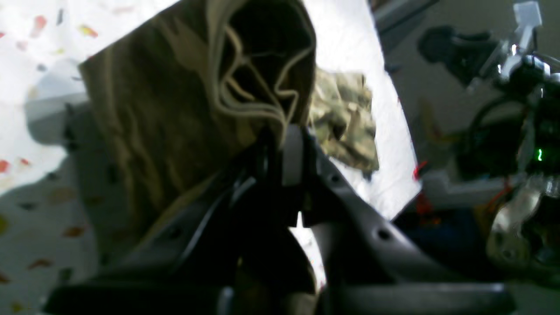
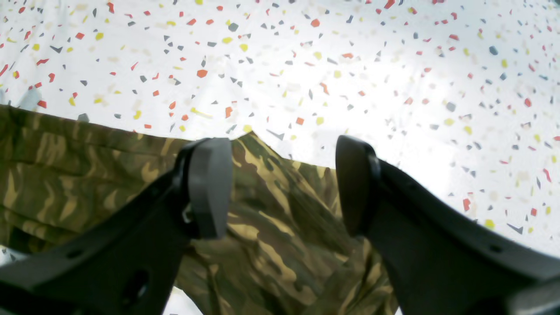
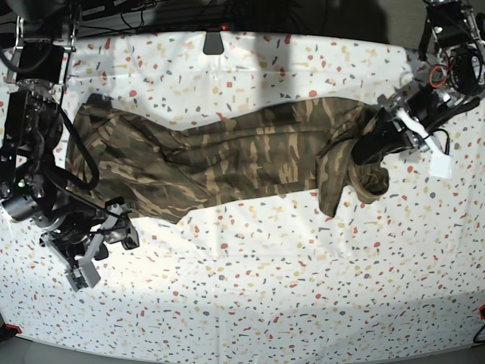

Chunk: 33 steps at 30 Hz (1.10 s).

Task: Fold the T-shirt properly
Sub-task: 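Fold the strip end with the left gripper over toward the middle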

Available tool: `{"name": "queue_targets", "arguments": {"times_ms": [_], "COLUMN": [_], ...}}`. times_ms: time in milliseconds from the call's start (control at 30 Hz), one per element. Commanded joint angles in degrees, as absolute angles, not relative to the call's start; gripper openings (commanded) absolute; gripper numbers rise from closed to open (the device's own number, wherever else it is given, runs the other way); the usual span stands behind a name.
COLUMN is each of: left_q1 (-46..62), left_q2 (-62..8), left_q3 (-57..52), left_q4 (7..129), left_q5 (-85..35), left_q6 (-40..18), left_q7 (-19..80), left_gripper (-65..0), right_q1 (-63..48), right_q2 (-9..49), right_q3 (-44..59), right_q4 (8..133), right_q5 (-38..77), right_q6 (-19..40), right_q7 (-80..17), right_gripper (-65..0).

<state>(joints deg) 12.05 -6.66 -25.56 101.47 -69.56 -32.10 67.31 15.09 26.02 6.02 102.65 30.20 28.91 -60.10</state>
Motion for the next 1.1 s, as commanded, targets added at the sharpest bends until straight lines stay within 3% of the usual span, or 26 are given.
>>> {"name": "queue_targets", "arguments": {"times_ms": [0, 200, 400, 633, 900, 1000, 1067], "left_q1": [11.53, 11.4, 11.4, 11.38, 11.2, 11.05, 11.03], "left_q2": [-5.5, 2.28, 8.54, 8.56, 8.6, 8.58, 8.56], "left_q3": [-25.76, -24.51, -17.17, -4.45, 6.33, 8.01, 7.97], "left_q4": [102.41, 102.41, 102.37, 102.37, 102.37, 102.37, 102.37], "left_q5": [-69.97, -66.83, -58.63, -44.99, -37.1, -36.82, -36.8], "left_q6": [-32.47, -31.73, -31.75, -31.33, -30.0, -29.98, -29.98], "left_q7": [65.87, 64.07, 56.18, 42.52, 39.03, 36.95, 34.54], "left_gripper": [-65.0, -65.0, -65.0, -65.0, -65.0, -40.8, -33.6], "right_q1": [16.49, 17.19, 18.63, 19.03, 19.03, 19.03, 19.03], "right_q2": [26.81, 26.83, 26.83, 26.83, 26.83, 26.83, 26.83], "right_q3": [6.44, 6.44, 6.42, 6.42, 6.42, 6.42, 6.42], "right_q4": [103.66, 103.66, 103.66, 103.66, 103.66, 103.66, 103.66], "right_q5": [30.5, 31.22, 34.81, 35.4, 35.51, 36.84, 37.76], "right_q6": [28.62, 28.62, 28.64, 28.64, 28.64, 28.67, 28.69], "right_q7": [-58.74, -58.78, -58.98, -59.24, -60.1, -61.12, -61.6], "right_gripper": [-28.1, -28.1, -28.1, -28.1, -28.1, -28.1, -28.1]}}
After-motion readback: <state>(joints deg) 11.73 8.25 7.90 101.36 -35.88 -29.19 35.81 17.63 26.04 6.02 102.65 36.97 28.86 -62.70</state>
